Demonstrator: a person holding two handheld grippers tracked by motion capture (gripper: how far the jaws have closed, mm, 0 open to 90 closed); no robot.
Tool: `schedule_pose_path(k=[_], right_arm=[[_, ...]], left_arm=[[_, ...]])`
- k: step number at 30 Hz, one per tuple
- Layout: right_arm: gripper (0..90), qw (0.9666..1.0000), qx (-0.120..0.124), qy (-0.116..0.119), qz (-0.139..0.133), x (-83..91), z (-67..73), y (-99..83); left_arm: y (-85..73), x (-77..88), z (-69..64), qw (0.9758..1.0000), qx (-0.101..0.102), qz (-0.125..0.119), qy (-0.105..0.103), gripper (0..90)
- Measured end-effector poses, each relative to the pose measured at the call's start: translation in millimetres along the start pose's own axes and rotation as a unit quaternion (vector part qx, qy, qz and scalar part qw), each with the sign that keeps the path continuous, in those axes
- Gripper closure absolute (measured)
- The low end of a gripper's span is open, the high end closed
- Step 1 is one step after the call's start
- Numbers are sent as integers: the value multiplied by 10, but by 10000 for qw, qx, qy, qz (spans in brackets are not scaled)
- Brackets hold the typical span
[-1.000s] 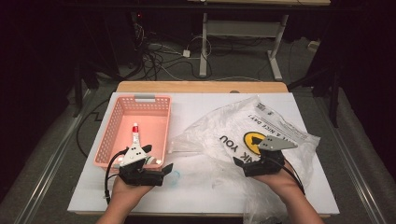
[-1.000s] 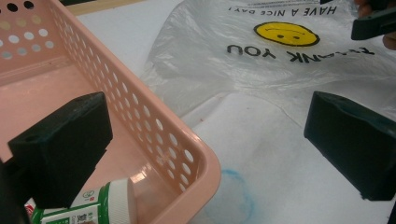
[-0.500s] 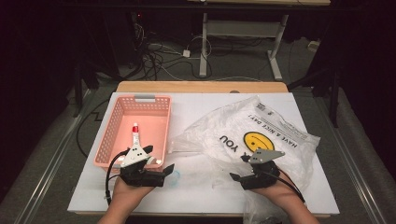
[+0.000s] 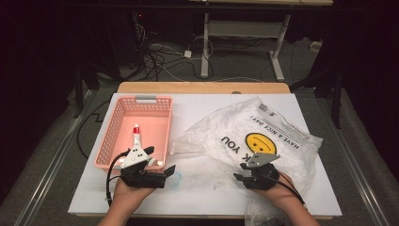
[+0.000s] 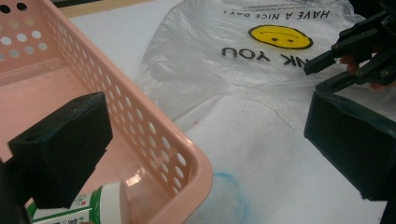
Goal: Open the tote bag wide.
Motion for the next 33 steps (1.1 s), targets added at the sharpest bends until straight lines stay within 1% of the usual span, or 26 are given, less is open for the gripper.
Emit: schedule_pose_path(k=[2,3,6,7,9,10,11,12,13,14,17,19,21,24,27,30,32,33], right_arm=[[659,9999,-117,-17,-96,1,-11,10],[659,9999,-117,-17,-96,1,-11,10],[722,9996,-221,-58,-191,-3,-22,27],[761,9995,-242,-60,-208,-7,-42,28],[805,9992,-309,-72,-225,-23,-54,23],[805,9992,-309,-72,-225,-23,-54,23],[829,9993,-297,-68,-211,-27,-67,15],[869,9988,-419,-28,-257,-37,-76,16],[869,9988,-419,-28,-257,-37,-76,16],[899,9985,-465,-28,-284,-49,-91,15],[900,9986,-435,-60,-310,-55,-109,16],[900,9984,-444,-92,-325,-58,-115,21],[900,9980,-466,-188,-374,-62,-130,37],[900,9976,-508,-221,-423,-63,-138,54],[900,9961,-595,-242,-613,-62,-156,102],[900,9947,-647,-292,-745,-70,-177,145],[900,9939,-643,-340,-828,-86,-197,185],[900,9931,-706,-354,-865,-118,-228,232]], left_arm=[[1,2,3,10000,6,-4,6,6],[1,3,5,10000,8,-3,9,6],[2,5,9,10000,12,-3,14,6],[2,5,10,10000,9,-3,14,6],[1,5,10,10000,6,-1,13,6],[1,5,10,10000,4,0,12,6],[1,5,10,10000,3,-1,12,6],[1,6,10,10000,1,-2,14,6],[2,6,11,10000,3,-4,16,6],[2,6,12,10000,3,-4,17,6],[3,7,13,10000,2,-6,14,6],[2,8,13,10000,0,-5,14,6],[2,9,14,10000,-12,-1,7,6],[6,10,14,10000,-25,-9,1,6],[19,18,20,10000,-7,-26,8,6],[28,31,36,10000,4,-42,42,6],[30,34,49,10000,26,-60,57,6],[29,34,55,9999,59,-68,62,6]])
Point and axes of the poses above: each handheld gripper's, and its own axes: x roughly backward along the jaws, y roughly out of its top, z roughly to its left, the point moved 8 cm from there along -x, roughly forward along the jaws, and after that the axes turned 14 degrees about -z, right-handed, at the moved point
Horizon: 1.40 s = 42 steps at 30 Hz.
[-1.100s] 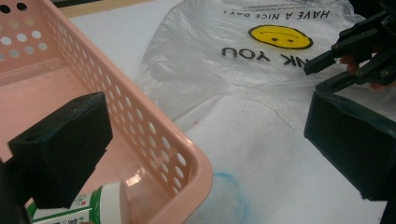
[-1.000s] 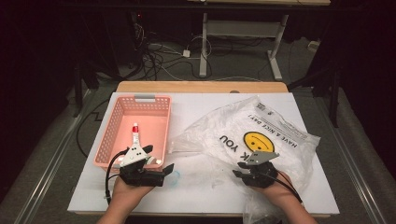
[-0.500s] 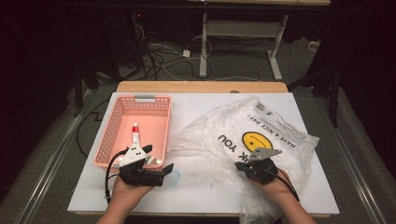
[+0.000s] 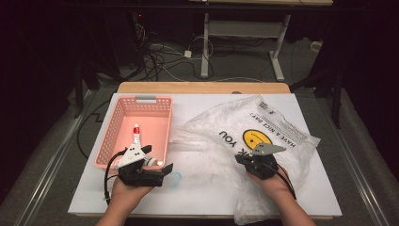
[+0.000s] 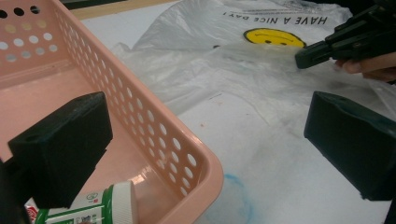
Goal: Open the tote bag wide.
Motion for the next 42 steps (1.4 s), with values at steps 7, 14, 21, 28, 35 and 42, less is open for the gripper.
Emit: schedule_pose_path(k=[7,14,21,28,35,42], right_arm=[[900,9998,-43,-156,100,-160,-131,85],[900,9993,187,-104,-312,-175,-108,219],[900,9987,183,57,-475,-151,-73,278],[900,9974,153,64,-702,-83,-107,385],[900,9941,224,-93,-1054,70,-159,564],[900,9900,254,-225,-1368,241,-201,740]], left_arm=[[6,2,11,10000,23,-61,-44,6],[7,14,17,9999,18,-116,-24,6],[-10,-8,-47,10000,-31,-61,-63,5],[4,-20,-76,10000,-19,-80,-39,5],[4,-9,-62,10000,-5,-94,6,5],[-3,-7,-34,10000,-24,-76,6,5]])
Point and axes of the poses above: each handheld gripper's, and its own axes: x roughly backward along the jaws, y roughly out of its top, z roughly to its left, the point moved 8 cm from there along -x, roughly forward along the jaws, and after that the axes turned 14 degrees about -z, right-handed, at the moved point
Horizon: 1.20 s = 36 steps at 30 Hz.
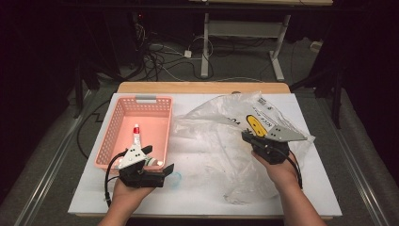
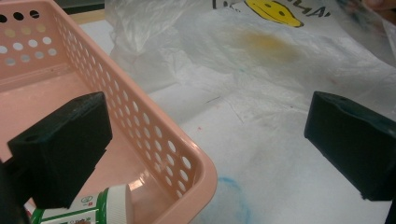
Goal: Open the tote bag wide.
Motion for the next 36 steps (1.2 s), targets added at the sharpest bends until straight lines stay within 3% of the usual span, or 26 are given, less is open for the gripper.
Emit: schedule_pose_path(k=[8,13,19,23,33,36], right_arm=[[900,9993,84,-175,-325,144,-81,235],[900,9986,37,-187,-503,211,-87,352],[900,9976,155,-193,-646,285,-62,482],[900,9972,193,-191,-691,301,-65,516],[900,9977,169,-170,-633,278,-50,500],[900,9977,166,-148,-646,276,-40,509]], left_arm=[[11,-3,-9,10000,15,-23,-36,5],[47,40,22,9999,82,-114,9,4],[69,65,92,9997,169,-178,57,4],[85,75,177,9992,83,-301,268,2],[190,227,461,9971,408,-378,524,4],[235,290,594,9958,397,-410,722,4]])
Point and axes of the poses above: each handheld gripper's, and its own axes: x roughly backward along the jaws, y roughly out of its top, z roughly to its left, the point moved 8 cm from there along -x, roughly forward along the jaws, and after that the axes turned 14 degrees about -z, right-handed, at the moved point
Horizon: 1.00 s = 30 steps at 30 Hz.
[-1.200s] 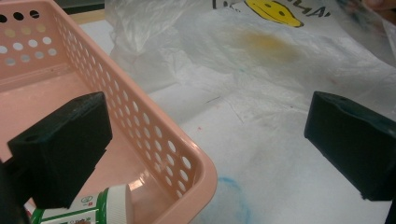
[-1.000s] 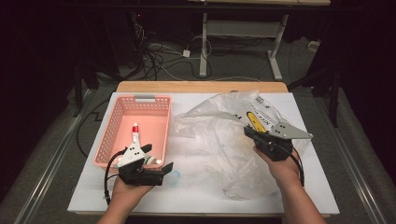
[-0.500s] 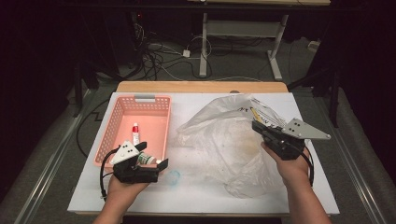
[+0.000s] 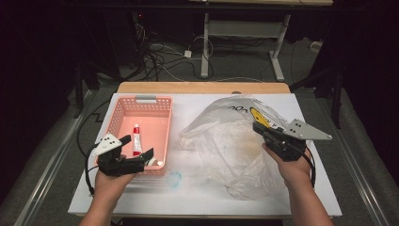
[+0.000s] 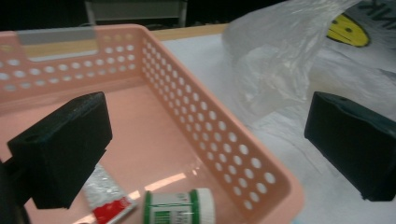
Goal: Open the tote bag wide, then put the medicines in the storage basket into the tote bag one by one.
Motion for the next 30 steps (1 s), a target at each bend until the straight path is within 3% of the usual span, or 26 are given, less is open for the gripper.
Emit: schedule_pose_path(k=[9,13,24,30], right_arm=[[900,10000,-50,7,29,-9,-4,-43],[900,10000,-39,-27,35,-9,-20,-52],[900,10000,-14,0,19,-11,-2,-50],[900,10000,-37,-15,17,-5,-15,-53]], left_arm=[[31,5,315,9992,241,126,289,5],[50,-27,385,9990,118,246,359,3],[153,-153,500,9979,169,401,473,3],[178,-321,584,9956,153,762,519,8]])
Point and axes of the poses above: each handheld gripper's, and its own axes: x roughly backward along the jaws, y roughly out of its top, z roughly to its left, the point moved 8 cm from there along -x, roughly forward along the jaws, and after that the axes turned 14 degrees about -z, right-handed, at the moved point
